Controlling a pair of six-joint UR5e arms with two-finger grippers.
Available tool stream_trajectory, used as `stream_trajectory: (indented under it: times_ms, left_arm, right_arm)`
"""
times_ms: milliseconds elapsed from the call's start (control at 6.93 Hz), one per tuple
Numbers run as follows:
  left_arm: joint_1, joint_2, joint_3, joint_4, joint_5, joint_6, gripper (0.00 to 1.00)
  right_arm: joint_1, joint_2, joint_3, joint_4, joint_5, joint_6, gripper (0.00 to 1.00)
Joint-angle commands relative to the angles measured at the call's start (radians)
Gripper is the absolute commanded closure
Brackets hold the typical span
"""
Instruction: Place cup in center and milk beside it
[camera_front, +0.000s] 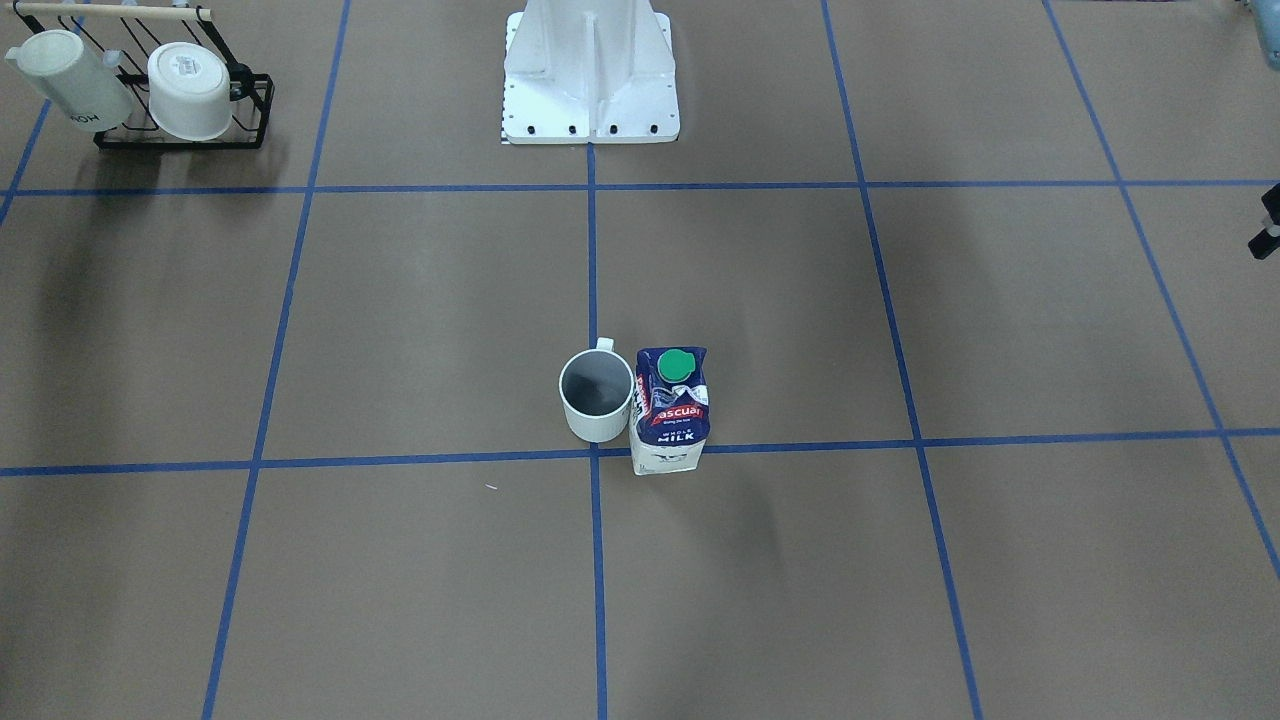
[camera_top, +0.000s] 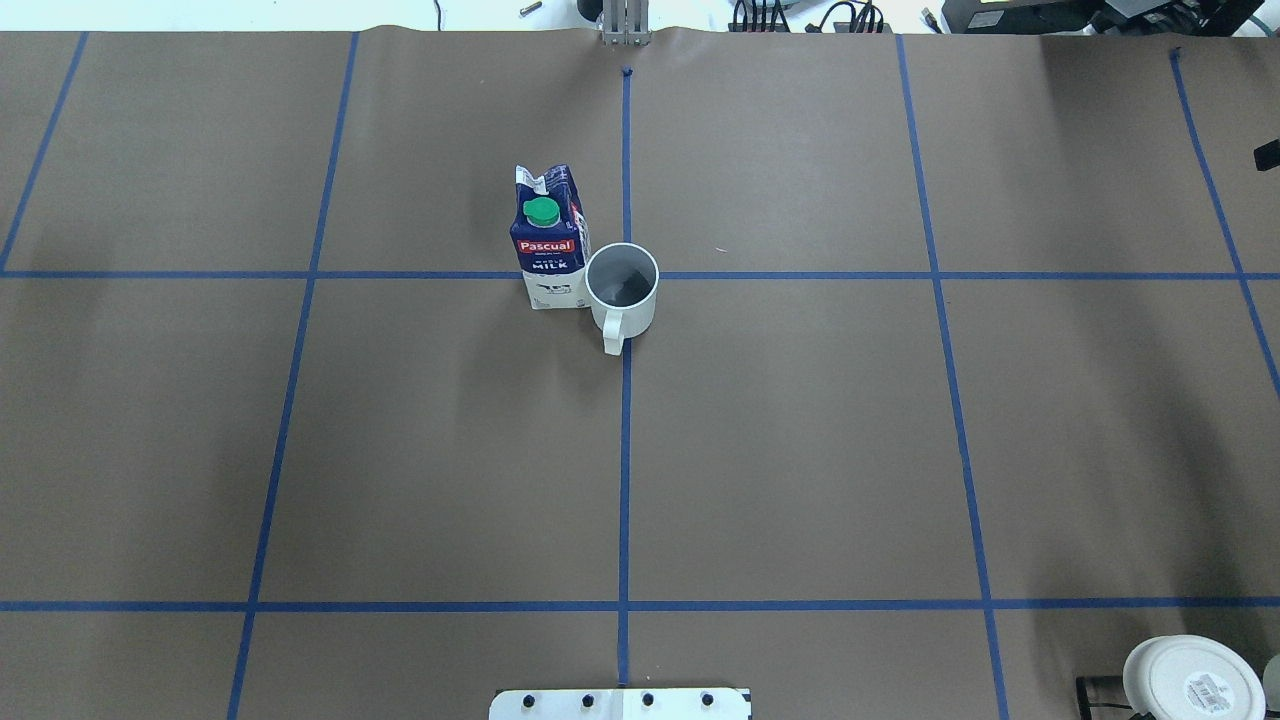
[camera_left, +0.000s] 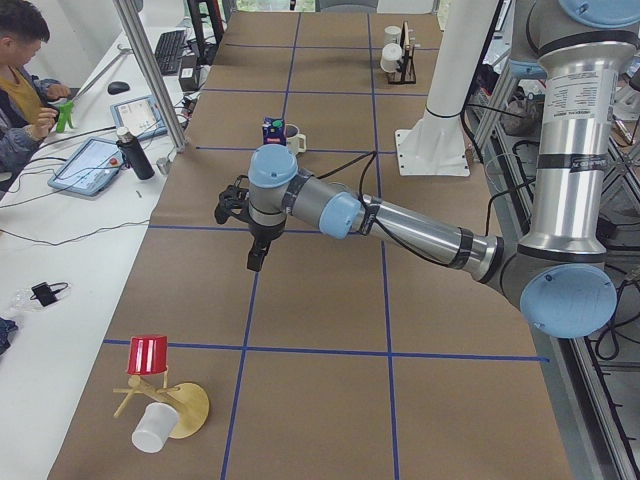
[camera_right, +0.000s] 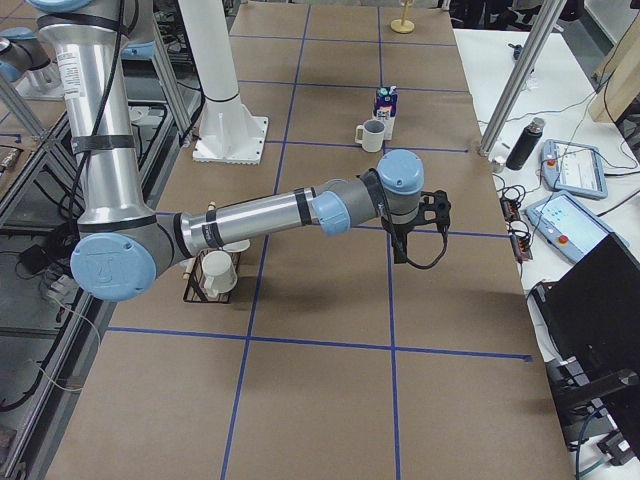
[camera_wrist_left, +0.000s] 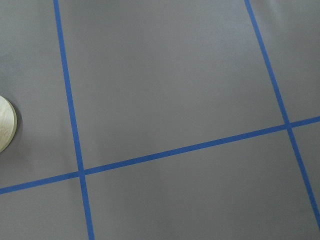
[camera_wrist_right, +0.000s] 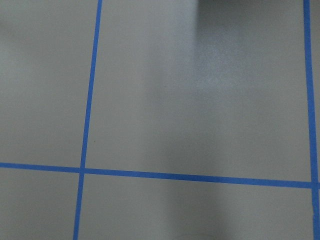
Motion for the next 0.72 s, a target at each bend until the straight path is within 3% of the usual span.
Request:
stream_trajectory:
  times_ms: [0,577]
  left_arm:
    - [0.001,-0.012,-0.012,-0.001,-0.006,0.000,0.01]
    - [0.007,-0.022,0.000,-0.004,-0.003,0.000,0.01]
  right_arm:
    - [-0.020,0.009,0.001,-0.008,-0.009,0.004,0.00]
    - [-0.019,0.009,0.010,-0.010,-0.008,0.005,0.00]
